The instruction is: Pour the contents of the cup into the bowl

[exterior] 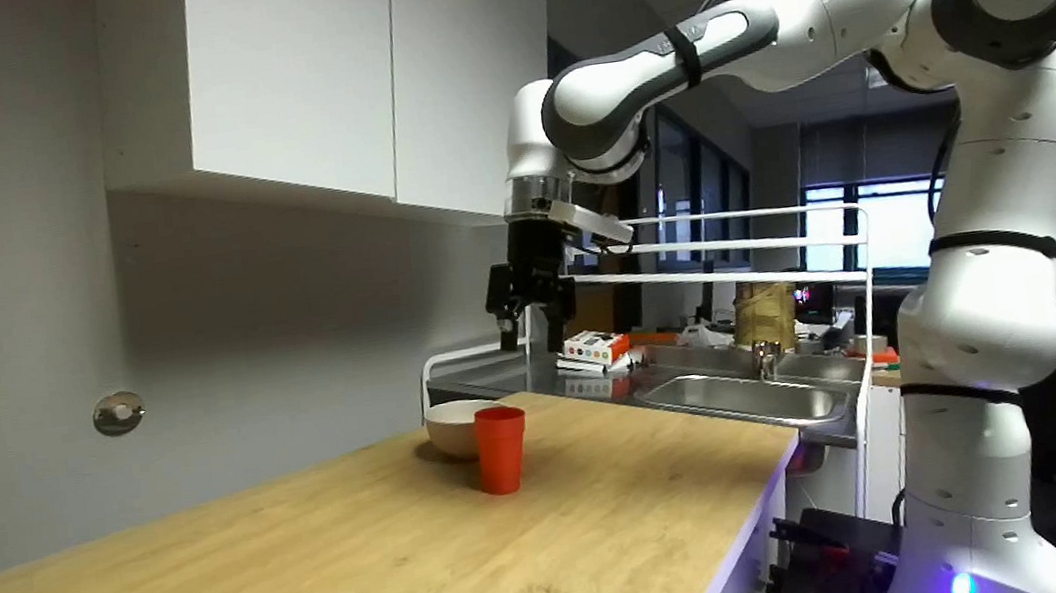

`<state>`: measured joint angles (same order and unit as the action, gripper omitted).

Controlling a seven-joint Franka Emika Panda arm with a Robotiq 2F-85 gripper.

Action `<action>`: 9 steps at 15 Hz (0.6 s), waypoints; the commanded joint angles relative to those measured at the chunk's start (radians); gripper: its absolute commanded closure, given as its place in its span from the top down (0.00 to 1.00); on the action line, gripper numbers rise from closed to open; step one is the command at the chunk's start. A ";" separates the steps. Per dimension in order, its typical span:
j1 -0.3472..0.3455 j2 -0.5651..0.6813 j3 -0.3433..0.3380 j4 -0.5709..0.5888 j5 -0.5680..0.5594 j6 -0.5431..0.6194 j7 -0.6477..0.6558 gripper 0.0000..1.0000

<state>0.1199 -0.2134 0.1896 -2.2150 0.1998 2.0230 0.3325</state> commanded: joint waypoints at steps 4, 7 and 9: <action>0.001 0.101 -0.035 0.031 0.009 0.168 -0.134 1.00; -0.001 0.169 -0.050 0.051 0.015 0.213 -0.181 1.00; -0.001 0.215 -0.054 0.070 0.014 0.223 -0.199 1.00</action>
<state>0.1169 -0.0715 0.1475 -2.2009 0.2011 2.2431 0.1797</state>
